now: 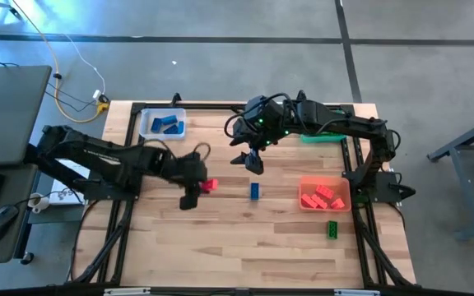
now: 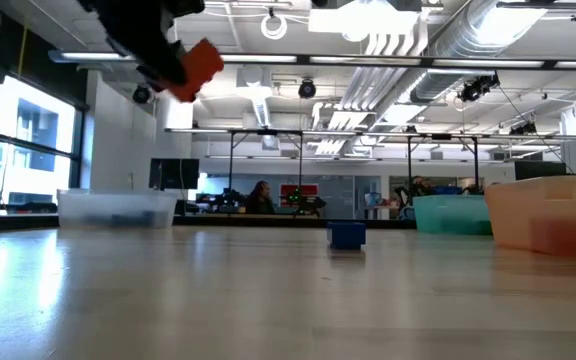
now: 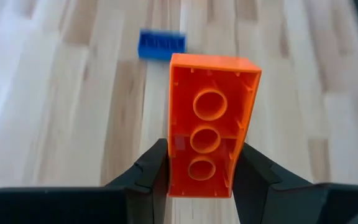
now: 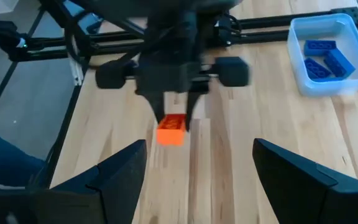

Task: Sort & place blocks by color
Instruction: Put the orange game piece into the orange bin

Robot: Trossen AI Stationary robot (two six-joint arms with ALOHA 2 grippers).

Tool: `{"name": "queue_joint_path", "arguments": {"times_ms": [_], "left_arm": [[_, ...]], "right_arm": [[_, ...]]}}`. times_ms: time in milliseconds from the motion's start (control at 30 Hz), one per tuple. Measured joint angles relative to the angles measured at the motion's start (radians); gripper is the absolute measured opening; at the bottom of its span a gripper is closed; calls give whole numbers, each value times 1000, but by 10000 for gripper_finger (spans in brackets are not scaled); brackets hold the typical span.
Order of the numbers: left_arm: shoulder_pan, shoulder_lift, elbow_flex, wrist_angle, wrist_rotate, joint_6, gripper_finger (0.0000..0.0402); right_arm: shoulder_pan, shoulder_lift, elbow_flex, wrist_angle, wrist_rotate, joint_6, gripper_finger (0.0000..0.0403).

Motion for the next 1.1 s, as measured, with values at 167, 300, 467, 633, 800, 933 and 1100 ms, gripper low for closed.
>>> {"name": "queue_joint_path", "arguments": {"times_ms": [167,300,467,633,800,933,1100], "left_arm": [[90,-28,0,134,96,60,106],[144,-30,0,249,157,65,106],[182,-30,0,370,177,65,106],[193,-30,0,505,179,65,106],[193,-30,0,599,174,65,106],[193,-29,0,623,172,65,106],[193,-29,0,662,173,76,106]], "right_arm": [[25,0,0,25,-1,-24,281],[42,0,0,60,15,-26,281],[52,0,0,81,49,-22,281],[52,0,0,80,58,-16,281],[52,0,0,82,58,-15,281],[52,0,0,83,63,-14,281],[52,0,0,88,82,32,281]]}}
